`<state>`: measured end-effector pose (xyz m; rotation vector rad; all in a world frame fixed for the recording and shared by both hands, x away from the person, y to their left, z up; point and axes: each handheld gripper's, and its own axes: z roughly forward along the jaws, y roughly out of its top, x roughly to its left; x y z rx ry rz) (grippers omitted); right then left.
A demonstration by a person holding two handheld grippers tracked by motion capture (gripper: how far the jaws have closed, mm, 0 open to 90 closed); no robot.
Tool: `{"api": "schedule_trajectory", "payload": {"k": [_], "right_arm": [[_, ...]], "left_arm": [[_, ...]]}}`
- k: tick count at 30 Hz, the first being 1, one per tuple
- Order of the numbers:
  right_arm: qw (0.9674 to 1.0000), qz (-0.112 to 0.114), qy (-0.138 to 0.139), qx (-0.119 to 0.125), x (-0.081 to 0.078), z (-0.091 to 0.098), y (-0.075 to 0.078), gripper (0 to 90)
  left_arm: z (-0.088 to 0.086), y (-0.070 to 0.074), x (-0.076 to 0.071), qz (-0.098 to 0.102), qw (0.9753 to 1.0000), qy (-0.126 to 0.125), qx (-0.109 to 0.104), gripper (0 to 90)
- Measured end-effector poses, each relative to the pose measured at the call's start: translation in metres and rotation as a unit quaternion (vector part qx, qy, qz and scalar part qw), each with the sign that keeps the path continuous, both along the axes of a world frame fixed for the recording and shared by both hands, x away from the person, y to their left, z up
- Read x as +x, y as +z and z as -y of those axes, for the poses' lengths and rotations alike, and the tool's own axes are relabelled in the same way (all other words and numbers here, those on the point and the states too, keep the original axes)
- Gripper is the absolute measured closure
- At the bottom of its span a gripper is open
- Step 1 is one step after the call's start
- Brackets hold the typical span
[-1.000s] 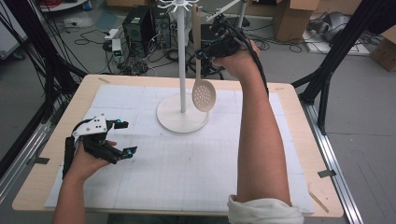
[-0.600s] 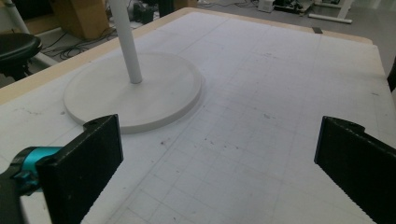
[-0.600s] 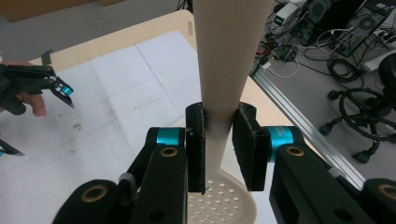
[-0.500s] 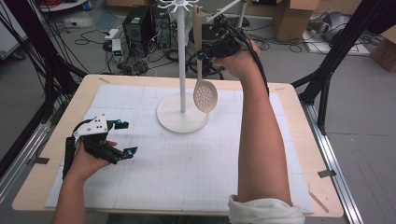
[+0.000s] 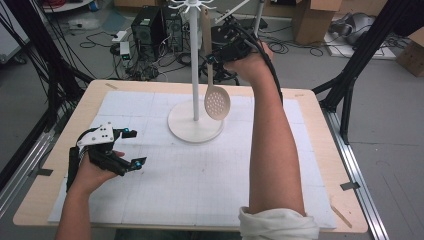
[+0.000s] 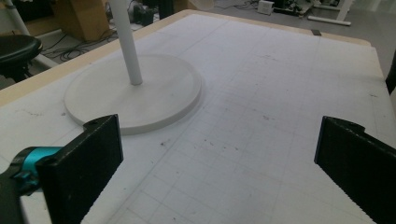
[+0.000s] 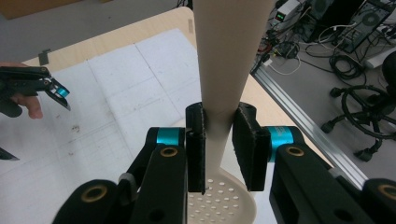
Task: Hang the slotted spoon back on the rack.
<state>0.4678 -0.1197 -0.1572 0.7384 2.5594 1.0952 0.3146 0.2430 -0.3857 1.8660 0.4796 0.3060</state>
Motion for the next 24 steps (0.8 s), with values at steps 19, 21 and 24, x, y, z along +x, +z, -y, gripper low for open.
{"api": "schedule_trajectory", "payload": {"k": [19,21,24], "right_arm": [[0.9987,0.023,-0.043,0.016,0.006,-0.007,-0.005,46.9],[0.9987,0.029,-0.041,0.007,0.003,-0.006,-0.005,44.0],[0.9981,0.042,-0.041,0.020,-0.002,0.002,-0.005,39.9]], "left_arm": [[-0.011,-0.001,-0.006,0.003,0.9999,0.008,-0.006,1.7],[-0.010,-0.001,-0.006,0.003,0.9999,0.008,-0.006,1.7],[-0.011,0.000,-0.006,0.005,0.9999,0.008,-0.007,1.6]]}}
